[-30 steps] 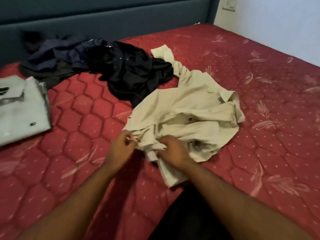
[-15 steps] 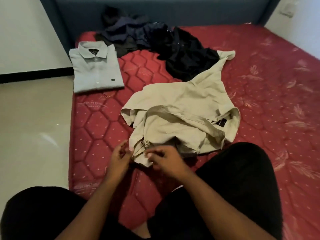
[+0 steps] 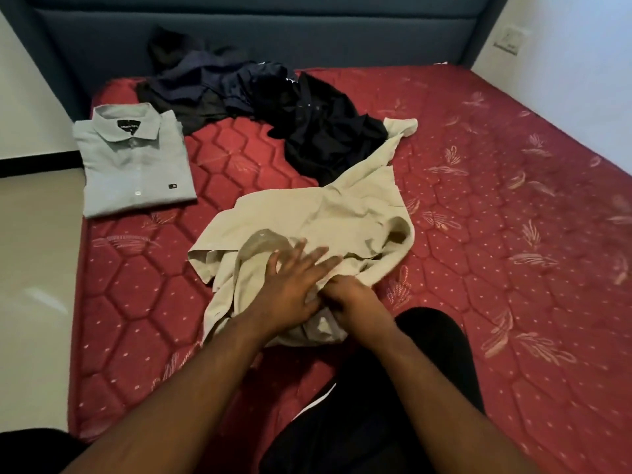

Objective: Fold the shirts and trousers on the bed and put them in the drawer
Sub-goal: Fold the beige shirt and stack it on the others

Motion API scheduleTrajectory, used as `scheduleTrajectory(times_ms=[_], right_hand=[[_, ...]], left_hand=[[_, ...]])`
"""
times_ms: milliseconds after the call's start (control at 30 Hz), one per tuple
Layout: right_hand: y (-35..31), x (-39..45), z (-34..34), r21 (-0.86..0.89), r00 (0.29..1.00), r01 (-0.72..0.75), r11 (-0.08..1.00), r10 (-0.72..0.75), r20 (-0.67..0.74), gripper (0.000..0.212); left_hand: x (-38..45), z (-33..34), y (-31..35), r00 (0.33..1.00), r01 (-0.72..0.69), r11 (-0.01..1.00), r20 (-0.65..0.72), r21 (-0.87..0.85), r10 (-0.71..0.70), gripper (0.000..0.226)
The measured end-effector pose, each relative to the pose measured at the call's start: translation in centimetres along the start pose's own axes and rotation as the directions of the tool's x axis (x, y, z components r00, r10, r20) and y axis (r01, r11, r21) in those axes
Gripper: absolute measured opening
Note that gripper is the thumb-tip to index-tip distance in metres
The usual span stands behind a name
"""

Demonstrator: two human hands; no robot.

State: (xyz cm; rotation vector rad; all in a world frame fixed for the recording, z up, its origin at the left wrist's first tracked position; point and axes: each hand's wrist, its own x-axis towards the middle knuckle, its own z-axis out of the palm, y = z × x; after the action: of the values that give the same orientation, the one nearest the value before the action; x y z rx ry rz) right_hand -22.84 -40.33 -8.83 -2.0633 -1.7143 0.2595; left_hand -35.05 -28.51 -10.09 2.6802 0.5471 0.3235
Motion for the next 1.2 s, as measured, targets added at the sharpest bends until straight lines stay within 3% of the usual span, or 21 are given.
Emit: scheduleTrajectory(times_ms=[67, 167, 267, 367, 433, 500, 567, 667, 733, 833, 900, 967, 1000, 1033, 1067, 1100, 1133, 1200], right_hand=[[-0.3, -0.6, -0.5, 0.15, 0.987, 0.118, 0.982, -0.099, -0.124, 0.022], [2.1, -1.6, -1.8, 0.287, 0.965, -0.016, 0.958, 0.09, -0.245, 0.025], [5.3, -1.2, -3.0, 0.243, 0.955, -0.238, 0.94, 0.271, -0.116, 0.025], [5.6, 0.1, -2.9, 0.311, 0.921, -0.359, 0.88, 0.389, -0.036, 0.027], [4.0, 0.4, -2.1, 0.479, 0.84, -0.415, 0.774, 0.528, -0.126, 0.02], [2.0, 0.1, -0.5, 0.648, 0.68, -0.454, 0.611, 0.708, -0.191, 0.015], [0.4, -0.6, 1.0, 0.821, 0.538, -0.448, 0.354, 0.84, -0.069, 0.033], [-1.4, -1.2, 1.4, 0.915, 0.47, -0.402, 0.043, 0.867, 0.165, 0.041], [-1.6, -1.1, 0.9, 0.923, 0.462, -0.385, -0.03, 0.859, 0.221, 0.04], [-0.5, -1.1, 0.4, 0.928, 0.393, -0.356, -0.11, 0.883, 0.256, 0.029], [0.6, -1.6, 0.1, 0.943, 0.323, -0.278, -0.182, 0.907, 0.27, 0.02], [1.3, -1.8, 0.1, 0.961, 0.31, -0.21, -0.182, 0.919, 0.242, 0.013], [1.5, -1.8, 0.1, 0.967, 0.312, -0.202, -0.153, 0.926, 0.211, 0.011], [1.8, -1.7, 0.1, 0.974, 0.309, -0.187, -0.127, 0.934, 0.181, 0.01], [1.9, -1.5, 0.0, 0.98, 0.305, -0.164, -0.113, 0.939, 0.159, 0.013], [2.0, -1.3, -0.2, 0.983, 0.297, -0.142, -0.117, 0.942, 0.155, 0.018], [2.4, -1.2, -0.5, 0.985, 0.283, -0.124, -0.119, 0.947, 0.15, 0.021], [3.1, -1.1, -1.2, 0.988, 0.261, -0.109, -0.109, 0.956, 0.134, 0.02]], left_hand=[[0.2, -0.2, -0.2, 0.991, 0.079, 0.984, 0.122, -0.157, -0.06, 0.056], [-0.4, -0.6, -0.9, 0.971, 0.235, 0.874, 0.053, -0.426, -0.235, 0.046], [-1.0, -0.8, -1.6, 0.929, 0.324, 0.769, 0.03, -0.551, -0.37, 0.033], [-1.2, -1.2, -2.0, 0.929, 0.318, 0.767, 0.021, -0.557, -0.369, 0.02], [-1.2, -1.2, -1.7, 0.942, 0.324, 0.802, 0.091, -0.502, -0.324, 0.02], [-1.0, -0.7, -0.6, 0.951, 0.31, 0.83, 0.136, -0.463, -0.279, 0.018], [-0.6, -0.1, 1.1, 0.946, 0.311, 0.806, 0.081, -0.504, -0.315, 0.017], [-0.2, 1.2, 2.8, 0.908, 0.375, 0.722, 0.074, -0.582, -0.412, 0.02], [-0.2, 1.4, 4.1, 0.931, 0.336, 0.756, 0.075, -0.561, -0.358, 0.035], [-0.3, 1.2, 5.9, 0.971, 0.22, 0.924, 0.163, -0.312, -0.177, 0.052], [0.7, 0.9, 5.5, 0.911, 0.292, 0.921, 0.369, -0.258, -0.185, 0.041], [3.0, -0.5, 4.8, 0.867, 0.376, 0.84, 0.47, -0.391, -0.169, 0.023], [4.8, -0.9, 4.2, 0.89, 0.35, 0.847, 0.425, -0.4, -0.167, 0.023], [7.1, -1.4, 3.7, 0.916, 0.279, 0.914, 0.367, -0.296, -0.161, 0.026], [9.4, -1.7, 3.4, 0.945, 0.142, 0.987, 0.305, -0.071, -0.114, 0.029], [11.6, -1.8, 3.5, 0.959, 0.013, 0.992, 0.28, 0.128, -0.049, 0.037], [13.9, -1.6, 3.6, 0.952, -0.133, 0.967, 0.298, 0.215, 0.064, 0.048], [17.5, -0.4, 4.0, 0.842, -0.438, 0.853, 0.463, 0.285, 0.278, 0.059]])
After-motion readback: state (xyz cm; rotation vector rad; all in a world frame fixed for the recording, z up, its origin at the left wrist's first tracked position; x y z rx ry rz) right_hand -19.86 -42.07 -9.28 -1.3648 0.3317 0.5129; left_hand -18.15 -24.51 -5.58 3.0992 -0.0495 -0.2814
